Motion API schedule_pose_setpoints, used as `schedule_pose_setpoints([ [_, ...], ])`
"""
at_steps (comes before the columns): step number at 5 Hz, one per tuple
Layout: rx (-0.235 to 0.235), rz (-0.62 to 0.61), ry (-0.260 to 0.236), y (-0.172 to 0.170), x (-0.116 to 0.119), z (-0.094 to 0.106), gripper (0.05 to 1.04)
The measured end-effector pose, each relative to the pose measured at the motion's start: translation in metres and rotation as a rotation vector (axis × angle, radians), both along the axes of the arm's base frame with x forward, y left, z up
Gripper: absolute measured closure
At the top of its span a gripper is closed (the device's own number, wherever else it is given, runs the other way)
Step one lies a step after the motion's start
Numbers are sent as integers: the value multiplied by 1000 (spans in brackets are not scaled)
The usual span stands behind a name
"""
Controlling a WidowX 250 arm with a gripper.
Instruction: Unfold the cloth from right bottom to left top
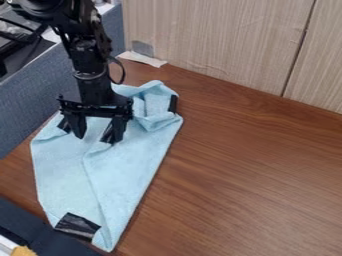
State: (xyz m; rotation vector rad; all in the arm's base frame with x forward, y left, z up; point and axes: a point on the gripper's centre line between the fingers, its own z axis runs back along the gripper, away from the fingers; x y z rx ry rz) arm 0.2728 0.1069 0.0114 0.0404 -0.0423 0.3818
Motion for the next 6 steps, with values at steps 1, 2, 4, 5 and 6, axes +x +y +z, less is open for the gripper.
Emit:
schedule_pose_setpoints([
  [1,8,8,4,3,2,-4,414],
  [2,8,27,5,7,2,-5,709],
  [4,-11,23,25,4,-1,-4,982],
  [5,-26,32,-5,3,-1,17,990],
  [6,-47,24,-38,-2,0,35,996],
])
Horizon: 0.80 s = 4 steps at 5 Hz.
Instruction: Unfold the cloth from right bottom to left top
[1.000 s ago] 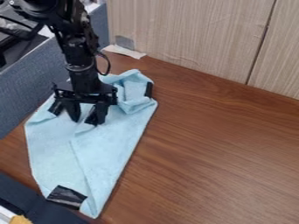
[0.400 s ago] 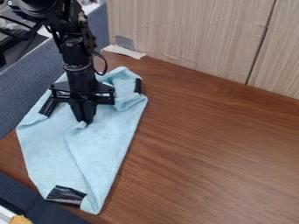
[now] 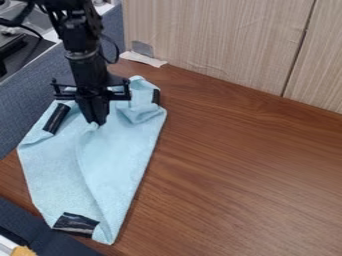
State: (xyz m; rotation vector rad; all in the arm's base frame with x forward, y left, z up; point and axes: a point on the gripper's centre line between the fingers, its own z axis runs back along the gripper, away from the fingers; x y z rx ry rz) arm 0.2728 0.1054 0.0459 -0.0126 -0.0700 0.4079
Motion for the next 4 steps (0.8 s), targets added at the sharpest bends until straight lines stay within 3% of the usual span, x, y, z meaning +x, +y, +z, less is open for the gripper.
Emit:
schedule_pose_setpoints([
  [1,-16,-21,-60,-17,5,25,997],
  [2,-53,-81,-82,-50,15,34,997],
  [3,-84,-142,-118,-87,27,38,997],
  [4,-101,-179,-128,-113,36,27,998],
])
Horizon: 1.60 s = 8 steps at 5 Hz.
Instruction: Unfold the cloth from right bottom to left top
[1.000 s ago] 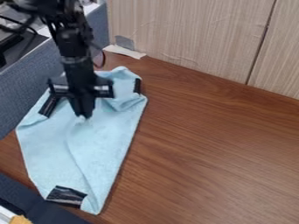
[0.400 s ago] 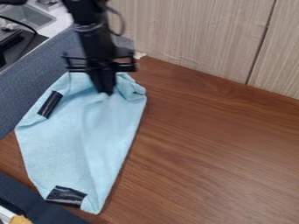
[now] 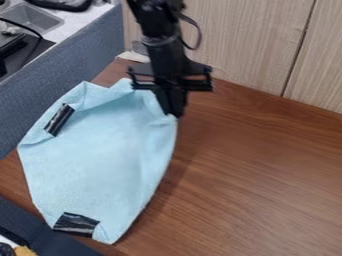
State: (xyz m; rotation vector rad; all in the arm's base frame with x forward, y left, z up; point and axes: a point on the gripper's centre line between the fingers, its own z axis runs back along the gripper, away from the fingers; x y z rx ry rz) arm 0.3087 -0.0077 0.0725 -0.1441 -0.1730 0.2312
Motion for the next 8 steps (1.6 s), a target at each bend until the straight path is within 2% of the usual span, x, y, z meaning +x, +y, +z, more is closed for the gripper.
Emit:
schedule_pose_setpoints([
  [1,-24,-2,-4,-13,7,-15,998],
  [3,-26,-14,-4,-31,10,-44,998],
  [4,-19,-11,-5,-33,9,-50,966],
  [5,-6,-11,1,-32,7,-51,776],
  [6,0,-19,16,-31,3,-54,483],
  [7,3,-18,10,-30,1,-47,184],
  [8,-5,-14,-13,-26,-1,-33,68],
])
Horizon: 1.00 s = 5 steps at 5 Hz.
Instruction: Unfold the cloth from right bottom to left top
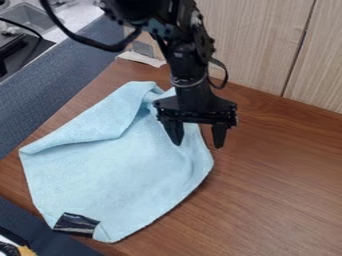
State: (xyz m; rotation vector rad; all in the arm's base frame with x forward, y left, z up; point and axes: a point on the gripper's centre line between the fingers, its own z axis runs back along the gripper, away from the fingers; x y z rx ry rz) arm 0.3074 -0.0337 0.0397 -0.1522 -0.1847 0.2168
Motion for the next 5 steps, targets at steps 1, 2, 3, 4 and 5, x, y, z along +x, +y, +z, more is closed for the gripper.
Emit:
schedule_pose_setpoints([
  [1,-6,12,-46,9,-2,26,75],
  [2,-10,14,-82,16,-9,54,78],
  [3,-6,8,-107,22,-16,73,79],
  [4,-14,22,-75,37,-28,82,81],
  [5,-13,22,-72,38,-28,81,82],
])
